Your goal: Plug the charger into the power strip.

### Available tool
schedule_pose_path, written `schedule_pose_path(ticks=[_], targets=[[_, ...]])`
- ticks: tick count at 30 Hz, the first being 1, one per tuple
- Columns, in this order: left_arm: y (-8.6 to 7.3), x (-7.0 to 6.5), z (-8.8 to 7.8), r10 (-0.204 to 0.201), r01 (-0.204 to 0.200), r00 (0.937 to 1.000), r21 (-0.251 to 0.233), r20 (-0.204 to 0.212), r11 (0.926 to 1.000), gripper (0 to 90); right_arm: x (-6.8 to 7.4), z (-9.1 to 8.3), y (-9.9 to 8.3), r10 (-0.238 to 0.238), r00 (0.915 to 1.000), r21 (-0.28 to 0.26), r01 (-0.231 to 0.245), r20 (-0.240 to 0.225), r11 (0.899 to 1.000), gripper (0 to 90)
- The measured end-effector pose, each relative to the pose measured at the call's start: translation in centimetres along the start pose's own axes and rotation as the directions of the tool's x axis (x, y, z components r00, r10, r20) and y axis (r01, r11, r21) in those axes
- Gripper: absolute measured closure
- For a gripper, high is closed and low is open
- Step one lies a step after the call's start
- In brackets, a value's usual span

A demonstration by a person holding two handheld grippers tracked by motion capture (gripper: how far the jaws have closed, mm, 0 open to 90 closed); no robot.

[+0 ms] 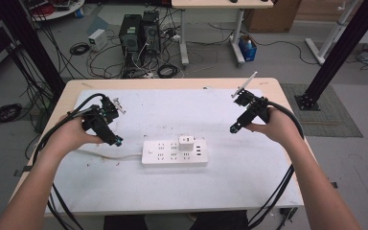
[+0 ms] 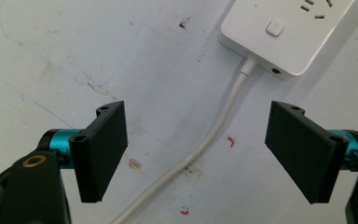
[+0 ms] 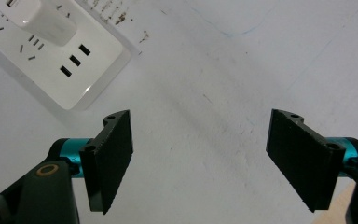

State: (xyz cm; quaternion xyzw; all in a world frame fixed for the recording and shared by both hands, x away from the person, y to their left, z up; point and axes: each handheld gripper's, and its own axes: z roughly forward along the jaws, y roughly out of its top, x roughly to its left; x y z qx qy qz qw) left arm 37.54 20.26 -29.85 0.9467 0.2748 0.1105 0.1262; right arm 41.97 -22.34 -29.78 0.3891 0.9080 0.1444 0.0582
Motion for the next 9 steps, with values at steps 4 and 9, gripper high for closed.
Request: schedule_pose_path(ticks=[4, 9], targets=[[-0.01, 0.01, 0.00, 0.003, -0.003, 1.0000, 0.003, 0.000, 1.0000, 21.0, 0.10, 0.09, -0.01, -0.009, 1.0000, 0.002, 0.009, 0.002, 1.000, 22.4], [0.00, -0.07, 0.01, 0.001, -0.001, 1.0000, -0.002, 0.000, 1.0000, 21.0, 0.06, 0.04, -0.23, -0.005, 1.0000, -0.002, 0.005, 0.000, 1.000, 22.4]])
